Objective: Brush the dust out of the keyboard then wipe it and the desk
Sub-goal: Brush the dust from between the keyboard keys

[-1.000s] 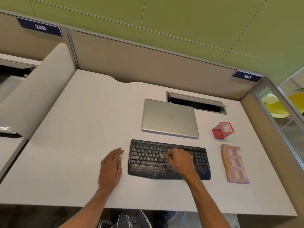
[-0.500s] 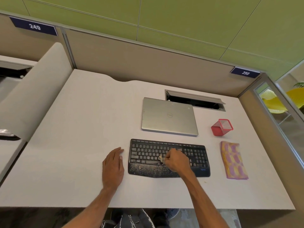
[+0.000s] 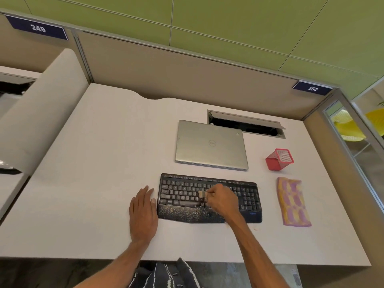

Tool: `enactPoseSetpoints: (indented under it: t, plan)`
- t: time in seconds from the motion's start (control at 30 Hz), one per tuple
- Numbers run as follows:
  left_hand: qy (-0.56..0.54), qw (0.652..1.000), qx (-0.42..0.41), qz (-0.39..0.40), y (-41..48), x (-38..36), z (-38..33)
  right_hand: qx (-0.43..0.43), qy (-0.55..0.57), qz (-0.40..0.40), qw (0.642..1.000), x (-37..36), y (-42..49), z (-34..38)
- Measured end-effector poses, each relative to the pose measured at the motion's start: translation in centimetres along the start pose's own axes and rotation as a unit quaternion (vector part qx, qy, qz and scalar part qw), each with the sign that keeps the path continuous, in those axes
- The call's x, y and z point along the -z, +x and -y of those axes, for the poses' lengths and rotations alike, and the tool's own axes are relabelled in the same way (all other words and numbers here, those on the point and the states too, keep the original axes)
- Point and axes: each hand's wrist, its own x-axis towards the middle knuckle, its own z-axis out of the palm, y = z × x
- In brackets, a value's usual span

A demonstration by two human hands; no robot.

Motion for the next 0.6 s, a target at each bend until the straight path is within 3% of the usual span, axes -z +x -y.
enactPoseSetpoints:
  t: [0.17,0.27,0.43,0.6]
  plan:
    - [0.020,1.000,0.004,0.006,0.2,0.2,0.0,0.040,0.021,0.081,0.996,-0.2,0.8,-0.1]
    - [0.035,0.999,0.009,0.008,0.3,0.2,-0.4,0.064,0.048,0.050,0.996,0.1,1.0,-0.7]
    - [0.061,0.998,0.011,0.008,0.5,0.1,-0.4,0.157,-0.065,0.040,0.985,0.1,0.6,-1.9]
    - [0.062,0.998,0.011,0.006,0.4,0.0,-0.6,0.138,-0.159,0.007,0.978,0.4,1.0,-4.0]
